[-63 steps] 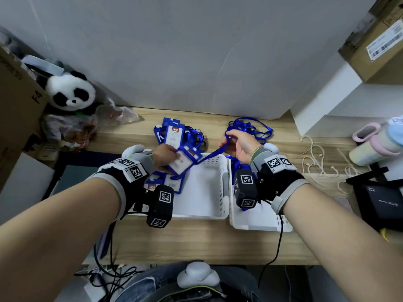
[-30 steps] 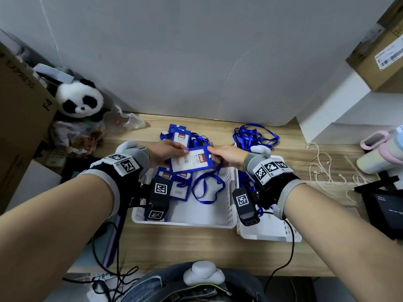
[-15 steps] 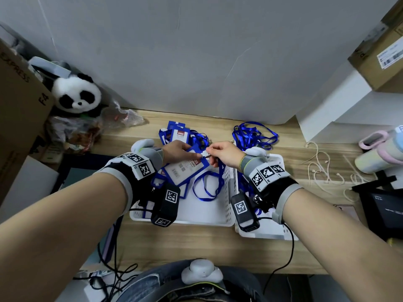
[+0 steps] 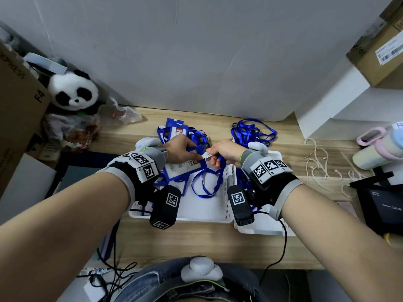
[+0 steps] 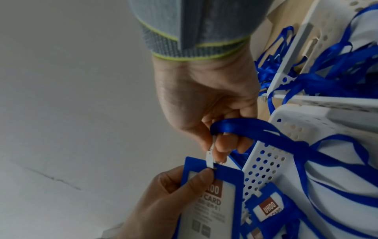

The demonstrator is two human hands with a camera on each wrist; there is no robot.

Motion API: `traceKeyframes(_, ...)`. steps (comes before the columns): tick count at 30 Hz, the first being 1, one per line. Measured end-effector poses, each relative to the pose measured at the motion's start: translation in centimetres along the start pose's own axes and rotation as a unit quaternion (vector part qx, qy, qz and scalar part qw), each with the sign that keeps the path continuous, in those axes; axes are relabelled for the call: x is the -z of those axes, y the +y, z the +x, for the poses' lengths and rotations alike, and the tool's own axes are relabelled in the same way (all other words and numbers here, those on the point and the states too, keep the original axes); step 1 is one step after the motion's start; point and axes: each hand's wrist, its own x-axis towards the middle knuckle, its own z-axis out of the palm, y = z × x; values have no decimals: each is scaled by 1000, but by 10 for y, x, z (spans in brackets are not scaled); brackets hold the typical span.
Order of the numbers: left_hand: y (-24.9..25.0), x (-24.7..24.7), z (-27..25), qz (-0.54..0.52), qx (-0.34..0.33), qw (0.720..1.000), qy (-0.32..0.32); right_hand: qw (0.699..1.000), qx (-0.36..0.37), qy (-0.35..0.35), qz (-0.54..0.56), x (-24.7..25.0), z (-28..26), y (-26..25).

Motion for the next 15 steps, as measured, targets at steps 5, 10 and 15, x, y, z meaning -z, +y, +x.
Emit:
traceKeyframes(5, -1, 0, 1, -4, -4, 1000, 1, 1000, -26, 0, 15, 1, -1, -1)
traceKeyframes(10, -5, 2, 2, -25, 8, 1000, -2, 999, 12, 35, 29, -2, 3, 3)
traceKeyframes(15, -16, 8, 3, -95, 60, 994, -18, 991, 116, 58, -44, 0, 7, 8)
